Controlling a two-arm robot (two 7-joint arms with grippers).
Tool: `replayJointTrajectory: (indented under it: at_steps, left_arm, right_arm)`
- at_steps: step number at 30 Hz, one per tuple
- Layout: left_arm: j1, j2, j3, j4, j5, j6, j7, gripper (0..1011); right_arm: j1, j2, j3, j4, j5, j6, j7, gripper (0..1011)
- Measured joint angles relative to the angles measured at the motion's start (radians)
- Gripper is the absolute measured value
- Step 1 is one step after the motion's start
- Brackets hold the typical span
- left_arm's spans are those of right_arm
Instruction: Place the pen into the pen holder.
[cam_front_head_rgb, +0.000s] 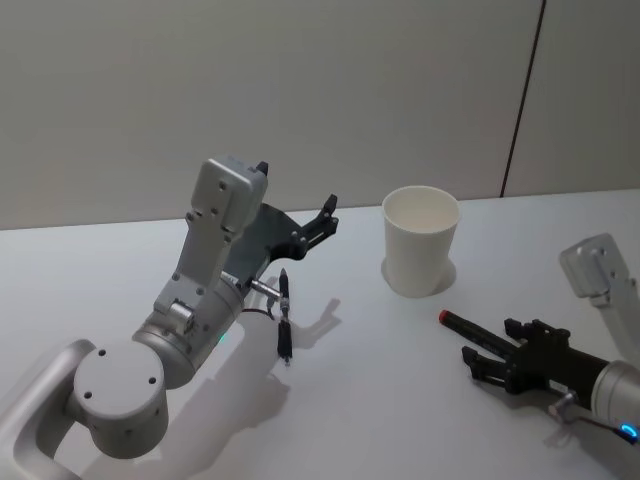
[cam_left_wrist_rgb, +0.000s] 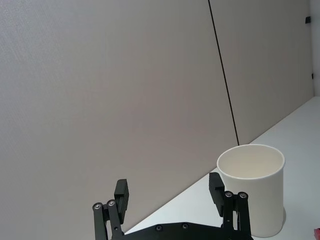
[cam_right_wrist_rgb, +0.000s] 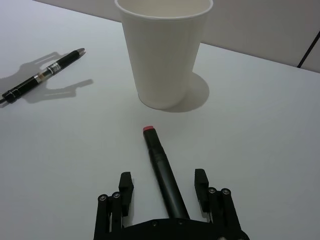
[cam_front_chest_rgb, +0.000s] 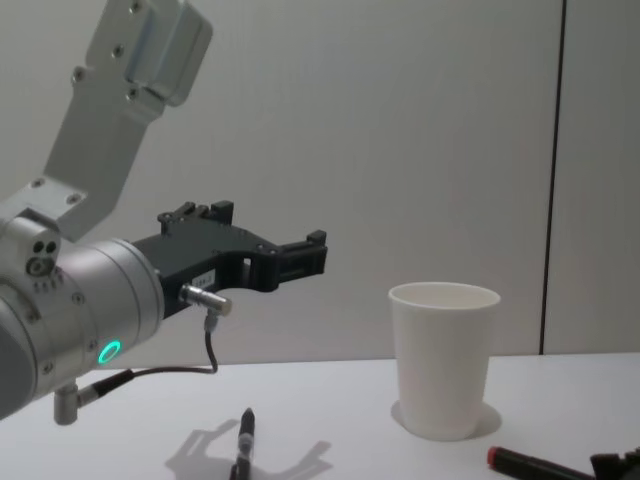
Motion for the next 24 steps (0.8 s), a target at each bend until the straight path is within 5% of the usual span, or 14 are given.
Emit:
replayJointTrajectory:
  at_steps: [24]
  left_arm:
    - [0.0,0.0,0.0,0.0,0.0,0.0,0.0,1001]
  right_arm:
    - [-0.004,-0.002,0.001,0.003,0.017,0.0,-0.018,614]
